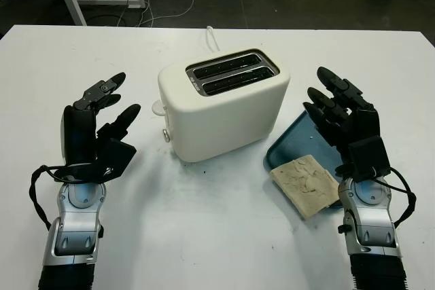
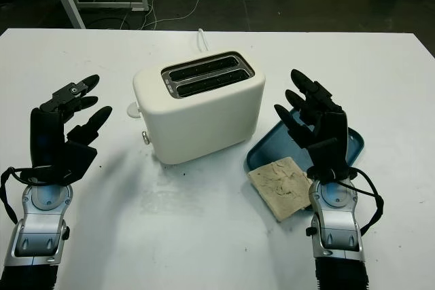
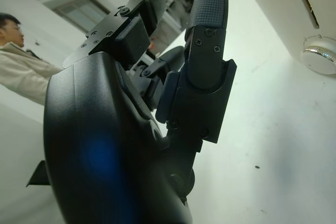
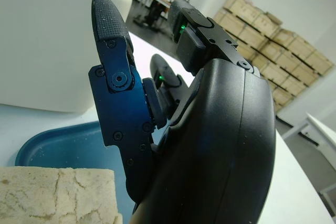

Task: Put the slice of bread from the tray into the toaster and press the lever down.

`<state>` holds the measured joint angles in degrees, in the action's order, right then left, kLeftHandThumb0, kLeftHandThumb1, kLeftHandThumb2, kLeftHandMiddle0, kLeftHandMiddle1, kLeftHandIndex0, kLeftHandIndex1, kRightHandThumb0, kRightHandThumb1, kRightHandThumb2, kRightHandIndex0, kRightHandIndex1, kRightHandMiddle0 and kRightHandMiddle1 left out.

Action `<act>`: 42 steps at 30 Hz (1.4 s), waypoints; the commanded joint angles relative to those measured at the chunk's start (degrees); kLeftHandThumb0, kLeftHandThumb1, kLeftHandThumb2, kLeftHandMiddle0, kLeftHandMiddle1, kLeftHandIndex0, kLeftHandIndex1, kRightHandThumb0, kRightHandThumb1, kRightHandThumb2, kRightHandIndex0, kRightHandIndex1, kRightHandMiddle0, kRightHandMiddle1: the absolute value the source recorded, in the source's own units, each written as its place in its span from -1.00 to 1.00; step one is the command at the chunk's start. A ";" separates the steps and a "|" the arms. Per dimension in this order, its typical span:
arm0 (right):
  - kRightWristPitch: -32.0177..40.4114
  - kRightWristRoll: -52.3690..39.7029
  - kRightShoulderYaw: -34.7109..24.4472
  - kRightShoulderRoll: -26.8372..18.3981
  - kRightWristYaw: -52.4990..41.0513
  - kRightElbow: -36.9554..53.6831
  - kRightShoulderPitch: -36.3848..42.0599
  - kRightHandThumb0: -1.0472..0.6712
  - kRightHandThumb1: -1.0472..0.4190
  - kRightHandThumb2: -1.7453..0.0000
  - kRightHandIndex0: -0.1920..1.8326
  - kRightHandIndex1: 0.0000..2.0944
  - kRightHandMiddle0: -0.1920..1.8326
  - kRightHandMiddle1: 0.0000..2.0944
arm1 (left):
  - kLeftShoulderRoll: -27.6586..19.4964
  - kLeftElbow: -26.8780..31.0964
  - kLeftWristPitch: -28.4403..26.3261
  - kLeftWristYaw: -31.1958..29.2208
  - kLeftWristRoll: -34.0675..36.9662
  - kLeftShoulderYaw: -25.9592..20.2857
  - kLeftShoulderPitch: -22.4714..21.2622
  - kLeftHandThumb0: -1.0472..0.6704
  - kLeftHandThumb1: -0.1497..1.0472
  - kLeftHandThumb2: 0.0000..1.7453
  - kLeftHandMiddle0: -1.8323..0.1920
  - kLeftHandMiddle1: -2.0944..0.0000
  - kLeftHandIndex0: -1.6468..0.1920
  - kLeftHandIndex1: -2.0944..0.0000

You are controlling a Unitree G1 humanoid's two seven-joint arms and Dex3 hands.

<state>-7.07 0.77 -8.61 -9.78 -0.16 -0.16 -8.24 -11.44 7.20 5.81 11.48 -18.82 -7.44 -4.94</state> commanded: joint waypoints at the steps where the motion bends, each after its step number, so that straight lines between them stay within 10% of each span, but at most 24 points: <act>1: -0.79 -0.25 -0.14 0.13 0.07 0.87 0.53 -0.48 -0.83 0.92 -0.16 -1.00 -0.23 -1.00 | -0.17 0.25 0.41 0.27 -0.40 0.25 0.46 -0.55 0.79 -0.77 0.22 0.44 -0.02 0.99; 14: -2.20 2.39 0.53 -2.47 -1.18 1.05 2.06 -0.49 -0.83 0.90 -0.18 -1.00 -0.25 -1.00 | -0.22 0.23 0.54 0.20 -0.02 -0.02 0.61 -0.56 0.79 -0.77 0.24 0.42 -0.02 1.00; 42: -5.34 24.17 -3.61 -36.88 -27.94 26.22 22.08 -0.76 -0.78 0.99 -0.81 -1.00 -0.76 -1.00 | -1.68 -0.71 0.62 -1.62 1.55 -0.59 -0.59 -0.55 0.79 -0.76 0.27 0.38 -0.01 1.00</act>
<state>-13.68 25.41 -11.22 -45.61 -26.88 24.69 13.52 -12.71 6.27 6.44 9.88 -17.28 -7.81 -5.33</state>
